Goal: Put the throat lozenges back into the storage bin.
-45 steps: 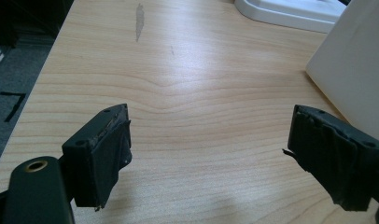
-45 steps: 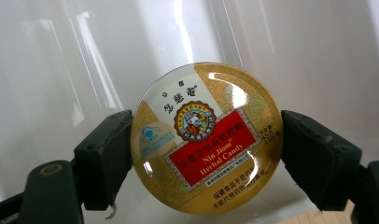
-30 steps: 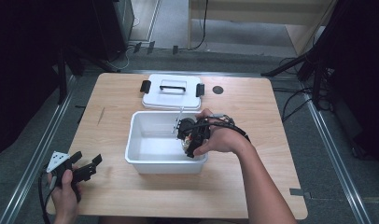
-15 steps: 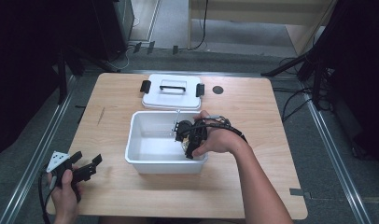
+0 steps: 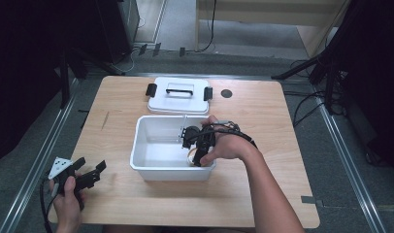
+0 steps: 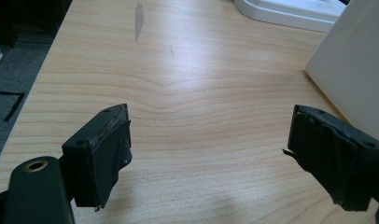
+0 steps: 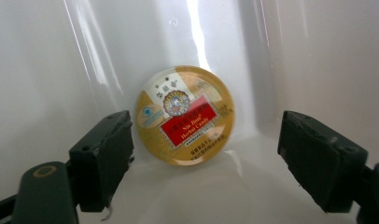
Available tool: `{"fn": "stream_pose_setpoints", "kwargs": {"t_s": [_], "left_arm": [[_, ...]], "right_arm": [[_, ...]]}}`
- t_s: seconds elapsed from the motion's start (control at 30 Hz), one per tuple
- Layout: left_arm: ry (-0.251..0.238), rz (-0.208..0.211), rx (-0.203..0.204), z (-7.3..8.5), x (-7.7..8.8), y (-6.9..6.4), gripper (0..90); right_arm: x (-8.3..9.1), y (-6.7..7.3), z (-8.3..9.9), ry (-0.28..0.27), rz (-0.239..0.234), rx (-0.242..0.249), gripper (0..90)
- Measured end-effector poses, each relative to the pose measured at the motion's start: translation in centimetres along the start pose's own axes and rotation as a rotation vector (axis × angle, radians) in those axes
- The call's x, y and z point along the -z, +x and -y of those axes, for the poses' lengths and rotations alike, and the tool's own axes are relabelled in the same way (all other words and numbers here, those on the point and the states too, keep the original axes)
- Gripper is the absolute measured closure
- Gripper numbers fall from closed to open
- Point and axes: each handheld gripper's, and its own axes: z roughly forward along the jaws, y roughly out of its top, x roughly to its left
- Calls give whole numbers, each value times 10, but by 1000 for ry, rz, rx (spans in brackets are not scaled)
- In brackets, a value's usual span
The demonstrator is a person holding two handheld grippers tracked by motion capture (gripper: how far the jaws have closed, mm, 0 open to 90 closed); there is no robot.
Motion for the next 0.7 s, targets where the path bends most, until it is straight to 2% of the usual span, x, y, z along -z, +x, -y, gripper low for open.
{"fn": "stream_pose_setpoints", "kwargs": {"t_s": [0.2, 0.33, 0.7], "left_arm": [[2, 0, 0, 0, 0, 0, 139], [2, 0, -1, 0, 0, 0, 139], [2, 0, -2, 0, 0, 0, 139]], "right_arm": [[1, 1, 1, 1, 0, -13, 189], [2, 0, 1, -11, 0, -4, 195], [21, -3, 7, -50, 25, -26, 220]]}}
